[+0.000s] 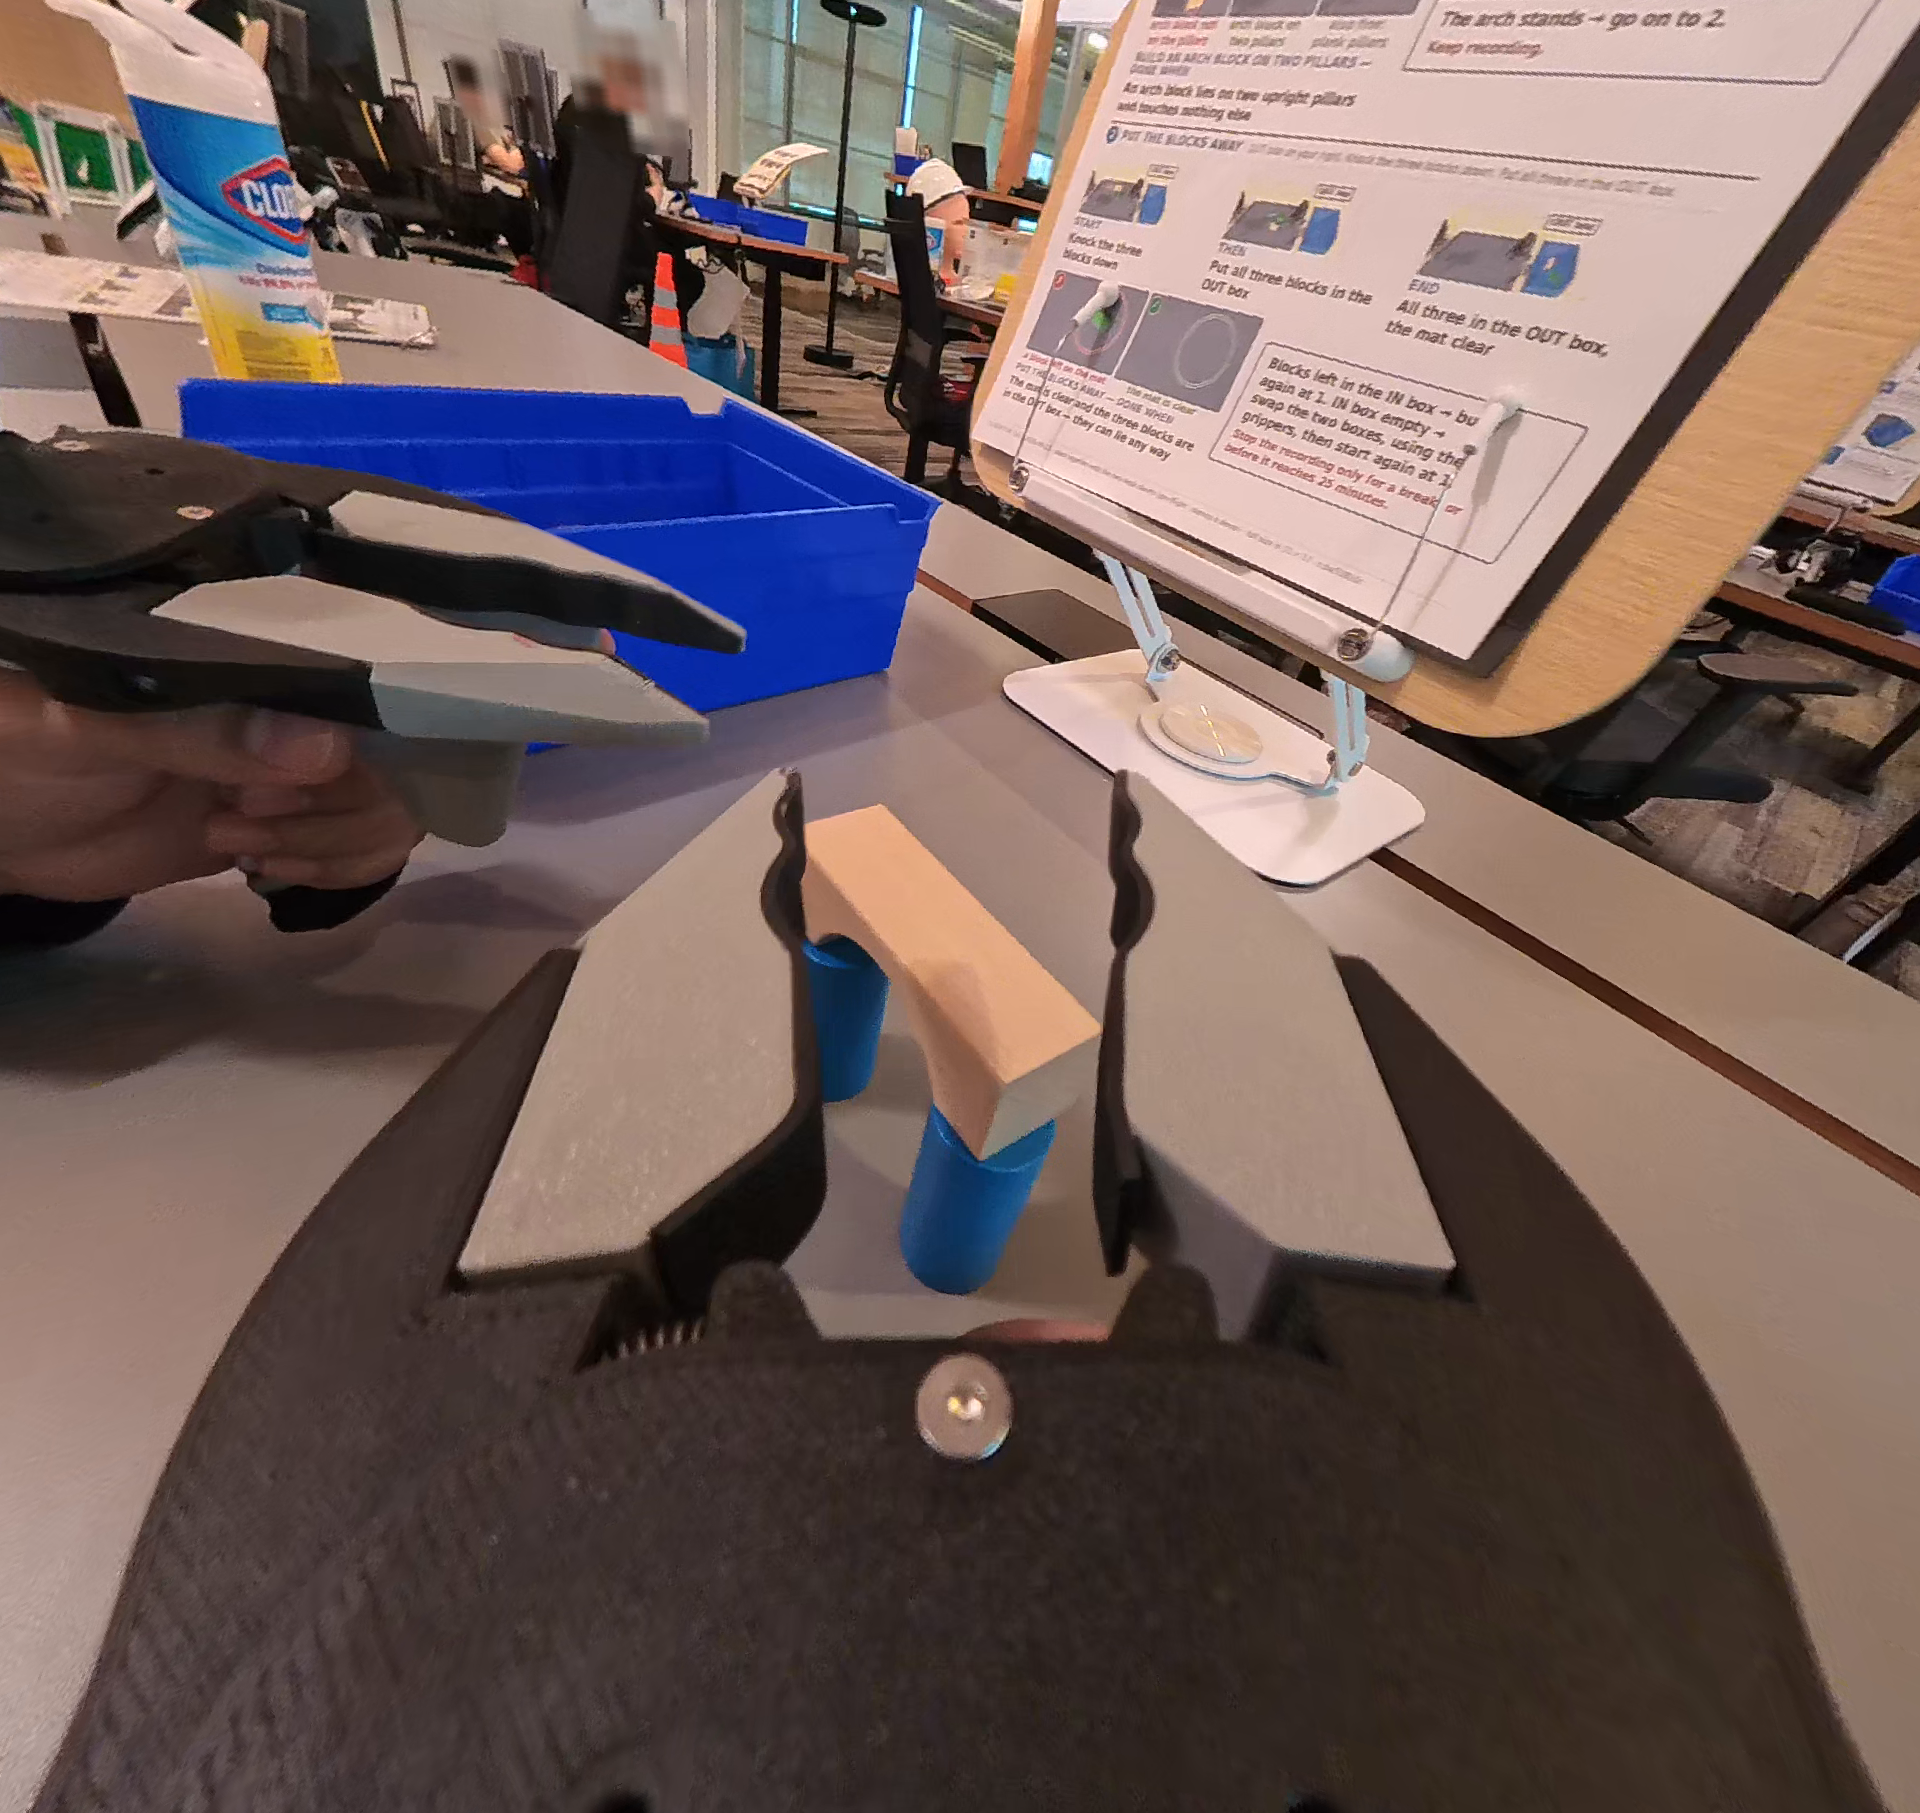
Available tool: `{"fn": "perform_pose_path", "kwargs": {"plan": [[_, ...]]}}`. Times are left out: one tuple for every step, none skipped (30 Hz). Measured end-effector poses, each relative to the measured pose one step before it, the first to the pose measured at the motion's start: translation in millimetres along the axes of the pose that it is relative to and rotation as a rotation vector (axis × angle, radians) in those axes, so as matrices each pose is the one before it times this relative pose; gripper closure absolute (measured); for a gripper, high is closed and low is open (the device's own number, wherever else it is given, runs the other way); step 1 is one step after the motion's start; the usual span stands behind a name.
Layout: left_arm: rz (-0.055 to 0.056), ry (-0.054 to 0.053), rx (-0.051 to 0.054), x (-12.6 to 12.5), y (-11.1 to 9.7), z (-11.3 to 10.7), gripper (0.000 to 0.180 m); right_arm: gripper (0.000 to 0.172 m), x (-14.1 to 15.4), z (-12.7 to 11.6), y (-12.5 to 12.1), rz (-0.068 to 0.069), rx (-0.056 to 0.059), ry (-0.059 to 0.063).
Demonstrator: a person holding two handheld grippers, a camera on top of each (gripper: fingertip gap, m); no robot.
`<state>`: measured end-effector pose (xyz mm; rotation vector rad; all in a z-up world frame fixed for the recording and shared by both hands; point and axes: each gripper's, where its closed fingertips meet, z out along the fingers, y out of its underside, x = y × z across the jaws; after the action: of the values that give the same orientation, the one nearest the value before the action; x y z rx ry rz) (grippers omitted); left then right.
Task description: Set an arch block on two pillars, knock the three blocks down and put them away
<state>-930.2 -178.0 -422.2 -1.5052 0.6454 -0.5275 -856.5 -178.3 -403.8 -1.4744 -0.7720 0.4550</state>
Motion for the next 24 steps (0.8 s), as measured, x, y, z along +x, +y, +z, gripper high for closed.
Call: {"fn": "perform_pose_path", "kwargs": {"plan": [[0.0023, -0.0058, 0.008, -0.76, -1.58, -0.61, 0.144, 0.115, -2.42, 0.56, 0.23, -0.0043, -0.0013, -0.0076], [0.0045, -0.0069, 0.0118, -0.77, -2.43, -0.87, 0.143, 0.115, -1.82, 0.37, -0.01, -0.0045, -0.001, -0.0032], [0.0065, -0.007, 0.0147, -0.67, -2.98, -1.1, 0.143, 0.115, -1.69, 0.34, -0.21, -0.006, -0.0004, -0.0026], [0.0071, -0.0076, 0.0156, -0.58, -3.46, -1.33, 0.143, 0.115, -1.93, 0.08, -0.6, -0.0072, 0.0002, -0.0043], [0.0072, -0.0093, 0.0186, -0.74, -4.04, -1.55, 0.143, 0.115, -1.64, 0.05, -0.57, -0.0074, 0.0005, -0.0017], [0.0077, -0.0103, 0.0223, -1.0, -4.74, -1.85, 0.143, 0.115, -1.1, -0.07, -0.67, -0.0066, 0.0009, 0.0004], [0.0077, -0.0103, 0.0242, -1.3, -5.18, -2.02, 0.143, 0.115, -1.19, -0.03, -0.36, -0.0051, 0.0003, -0.0007], [0.0058, -0.0098, 0.0249, -1.3, -5.27, -2.07, 0.143, 0.115, -0.98, 0.12, -0.07, -0.0033, -0.0007, -0.0006], [0.0018, -0.008, 0.0242, -1.4, -4.97, -1.83, 0.143, 0.115, -0.9, 0.25, 0.21, -0.0022, -0.0009, -0.0012], [-0.0029, -0.007, 0.0223, -1.5, -4.6, -1.73, 0.143, 0.115, -0.78, 0.58, 0.64, -0.0012, -0.0024, -0.0016], [-0.0055, -0.0076, 0.0209, -1.94, -4.18, -1.62, 0.143, 0.115, -0.59, 0.51, 0.85, -0.0004, -0.0035, -0.0018], [-0.0056, -0.0068, 0.0195, -1.85, -3.8, -1.36, 0.143, 0.115, -0.48, 0.63, 1.01, 0.0001, -0.0038, -0.0016], [-0.005, -0.0055, 0.0164, -1.7, -3.13, -1.09, 0.143, 0.115, -0.28, 0.51, 0.87, 0.0001, -0.0034, -0.0003], [-0.0045, -0.0053, 0.0121, -1.55, -2.26, -0.79, 0.143, 0.115, -0.24, 0.36, 0.68, 0.0, -0.0025, -0.0007], [-0.0042, -0.0054, 0.0085, -1.55, -1.43, -0.45, 0.143, 0.115, -0.26, 0.22, 0.43, -0.0003, -0.0014, -0.0006], [-0.0031, -0.0044, 0.0047, -1.23, -0.68, -0.05, 0.143, 0.115, -0.19, 0.2, 0.07, -0.0008, -0.0003, -0.0002], [-0.0009, -0.0043, 0.0015, -1.05, -0.21, -0.04, 0.144, 0.115, -0.13, 0.04, -0.13, -0.0011, 0.0005, 0.0005], [0.0019, -0.0059, 0.0021, -1.0, -0.36, -0.12, 0.143, 0.115, -0.34, 0.07, -0.1, -0.0012, 0.0007, 0.0001], [0.0042, -0.0052, 0.0054, -0.73, -1.16, -0.31, 0.142, 0.115, -0.28, 0.09, -0.08, -0.0008, 0.0002, -0.0009], [0.0053, -0.0038, 0.0088, -0.51, -2.06, -0.51, 0.142, 0.115, -0.33, 0.01, -0.05, 0.0, 0.0001, -0.0014], [0.0051, -0.0046, 0.012, -0.65, -2.78, -0.88, 0.142, 0.115, -0.53, 0.12, -0.03, 0.0004, 0.0005, -0.002], [0.0048, -0.0065, 0.0146, -1.18, -3.59, -1.13, 0.141, 0.115, -0.59, 0.17, 0.13, 0.0003, 0.0001, -0.0028], [0.0054, -0.0082, 0.0169, -1.56, -4.05, -1.36, 0.141, 0.115, -0.69, 0.25, 0.21, -0.0001, -0.0008, -0.0028], [0.0059, -0.0108, 0.0181, -2.35, -4.43, -1.58, 0.141, 0.115, -0.71, 0.35, 0.36, -0.0014, -0.0017, -0.0015]]}}
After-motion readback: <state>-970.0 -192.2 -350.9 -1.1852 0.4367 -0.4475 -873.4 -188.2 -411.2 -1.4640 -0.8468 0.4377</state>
